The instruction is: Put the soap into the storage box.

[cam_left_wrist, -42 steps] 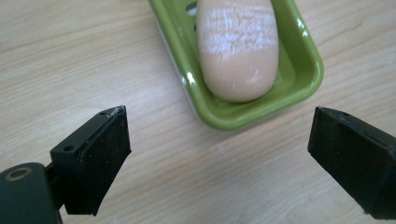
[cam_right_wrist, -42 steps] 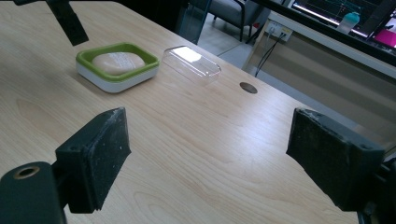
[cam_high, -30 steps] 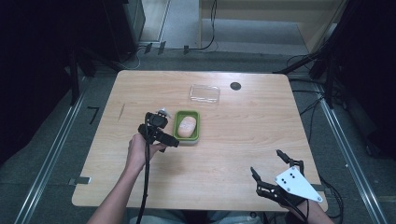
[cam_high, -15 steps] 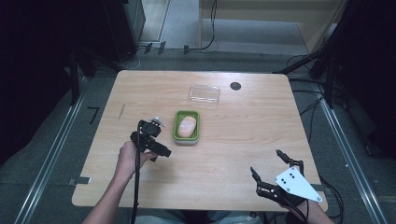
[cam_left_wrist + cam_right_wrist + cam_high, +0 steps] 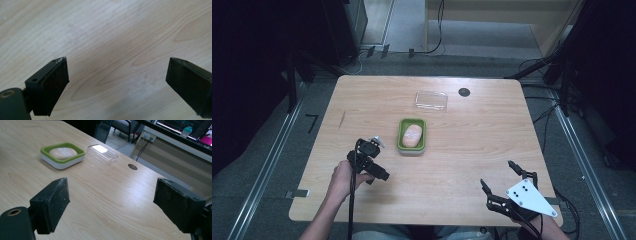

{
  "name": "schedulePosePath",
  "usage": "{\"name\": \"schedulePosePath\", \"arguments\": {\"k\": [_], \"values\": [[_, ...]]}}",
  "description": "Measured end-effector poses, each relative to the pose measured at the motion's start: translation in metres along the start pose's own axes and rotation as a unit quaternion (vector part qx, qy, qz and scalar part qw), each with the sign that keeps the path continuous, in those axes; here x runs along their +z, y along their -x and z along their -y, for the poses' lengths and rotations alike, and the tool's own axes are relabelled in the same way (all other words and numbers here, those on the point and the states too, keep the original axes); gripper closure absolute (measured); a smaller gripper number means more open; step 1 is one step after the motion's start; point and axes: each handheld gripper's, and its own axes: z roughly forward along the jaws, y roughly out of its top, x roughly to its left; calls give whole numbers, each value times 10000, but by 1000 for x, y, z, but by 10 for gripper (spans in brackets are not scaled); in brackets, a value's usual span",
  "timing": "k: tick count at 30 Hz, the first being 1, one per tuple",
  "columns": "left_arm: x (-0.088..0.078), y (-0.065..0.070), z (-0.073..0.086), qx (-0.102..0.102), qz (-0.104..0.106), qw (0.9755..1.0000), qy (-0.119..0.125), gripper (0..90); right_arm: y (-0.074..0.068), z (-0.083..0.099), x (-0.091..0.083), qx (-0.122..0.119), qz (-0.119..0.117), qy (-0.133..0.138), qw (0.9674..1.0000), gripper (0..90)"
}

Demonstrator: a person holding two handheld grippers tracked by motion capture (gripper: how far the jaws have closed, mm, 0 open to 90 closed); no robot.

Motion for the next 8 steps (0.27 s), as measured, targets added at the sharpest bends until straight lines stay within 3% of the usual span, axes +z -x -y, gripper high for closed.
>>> {"name": "schedulePosePath", "arguments": {"k": [8], "values": [[4, -1, 10, -27, 23, 10000, -27, 50, 0, 0, 0, 0, 6, 4, 10000, 131]]}}
